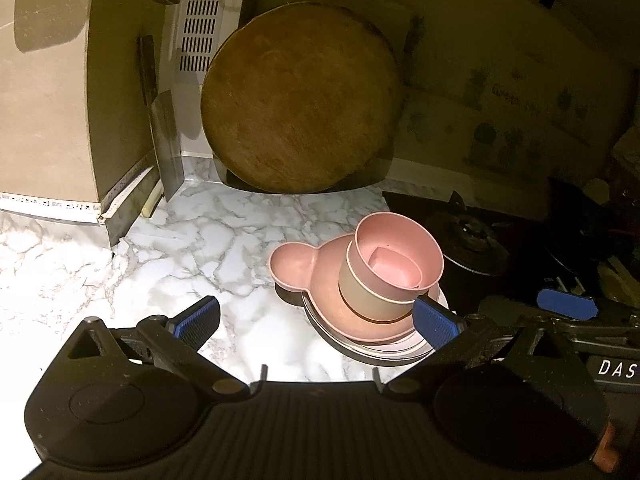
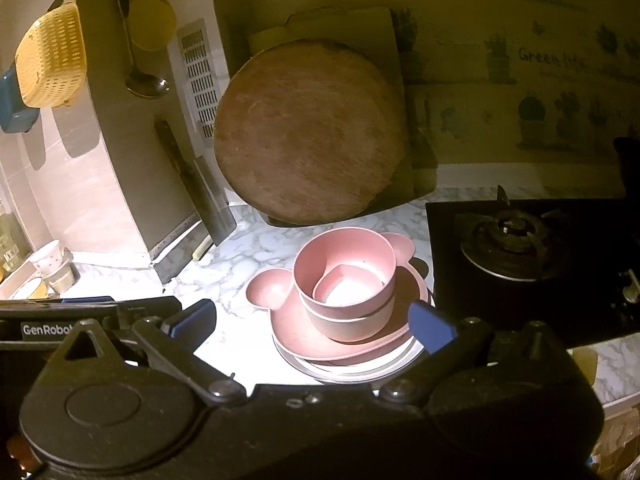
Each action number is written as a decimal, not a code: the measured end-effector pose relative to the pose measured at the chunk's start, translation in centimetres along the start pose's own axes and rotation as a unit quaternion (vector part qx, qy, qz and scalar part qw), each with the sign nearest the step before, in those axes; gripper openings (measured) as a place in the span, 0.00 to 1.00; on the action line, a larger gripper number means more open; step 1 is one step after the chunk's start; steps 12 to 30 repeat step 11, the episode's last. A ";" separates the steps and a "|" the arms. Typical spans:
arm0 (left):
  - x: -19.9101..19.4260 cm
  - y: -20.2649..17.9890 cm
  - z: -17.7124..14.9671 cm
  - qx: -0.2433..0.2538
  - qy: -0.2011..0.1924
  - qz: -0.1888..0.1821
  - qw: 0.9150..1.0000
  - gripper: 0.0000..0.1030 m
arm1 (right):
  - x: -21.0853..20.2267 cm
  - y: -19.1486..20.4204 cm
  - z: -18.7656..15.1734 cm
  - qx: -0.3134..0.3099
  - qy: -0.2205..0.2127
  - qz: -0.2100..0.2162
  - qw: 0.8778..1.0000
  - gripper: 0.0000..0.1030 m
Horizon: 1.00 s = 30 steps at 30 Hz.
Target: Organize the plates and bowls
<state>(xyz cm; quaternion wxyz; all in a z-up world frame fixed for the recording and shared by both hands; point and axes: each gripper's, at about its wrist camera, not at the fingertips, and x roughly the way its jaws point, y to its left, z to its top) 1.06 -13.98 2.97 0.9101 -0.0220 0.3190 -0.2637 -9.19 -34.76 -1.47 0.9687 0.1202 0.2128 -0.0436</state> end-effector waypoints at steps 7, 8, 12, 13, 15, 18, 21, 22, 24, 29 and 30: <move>0.2 0.3 0.1 -0.003 -0.001 -0.001 1.000 1.00 | 0.4 0.2 0.0 0.001 0.003 0.002 1.000 0.99; 0.2 0.5 0.1 -0.004 -0.001 0.000 1.000 1.00 | 0.4 0.3 0.1 0.000 0.004 0.002 1.000 0.99; 0.2 1.0 0.1 -0.008 -0.003 0.002 1.000 1.00 | 0.7 0.7 0.1 -0.004 0.006 0.004 1.000 1.00; 0.2 1.0 0.1 -0.008 -0.003 0.002 1.000 1.00 | 0.7 0.7 0.1 -0.004 0.006 0.004 1.000 1.00; 0.2 1.0 0.1 -0.008 -0.003 0.002 1.000 1.00 | 0.7 0.7 0.1 -0.004 0.006 0.004 1.000 1.00; 0.2 1.0 0.1 -0.008 -0.003 0.002 1.000 1.00 | 0.7 0.7 0.1 -0.004 0.006 0.004 1.000 1.00; 0.2 1.0 0.1 -0.008 -0.003 0.002 1.000 1.00 | 0.7 0.7 0.1 -0.004 0.006 0.004 1.000 1.00; 0.2 1.0 0.1 -0.008 -0.003 0.002 1.000 1.00 | 0.7 0.7 0.1 -0.004 0.006 0.004 1.000 1.00; 0.2 1.0 0.1 -0.008 -0.003 0.002 1.000 1.00 | 0.7 0.7 0.1 -0.004 0.006 0.004 1.000 1.00; 0.2 1.0 0.1 -0.008 -0.003 0.002 1.000 1.00 | 0.7 0.7 0.1 -0.004 0.006 0.004 1.000 1.00; 0.2 1.0 0.1 -0.008 -0.003 0.002 1.000 1.00 | 0.7 0.7 0.1 -0.004 0.006 0.004 1.000 1.00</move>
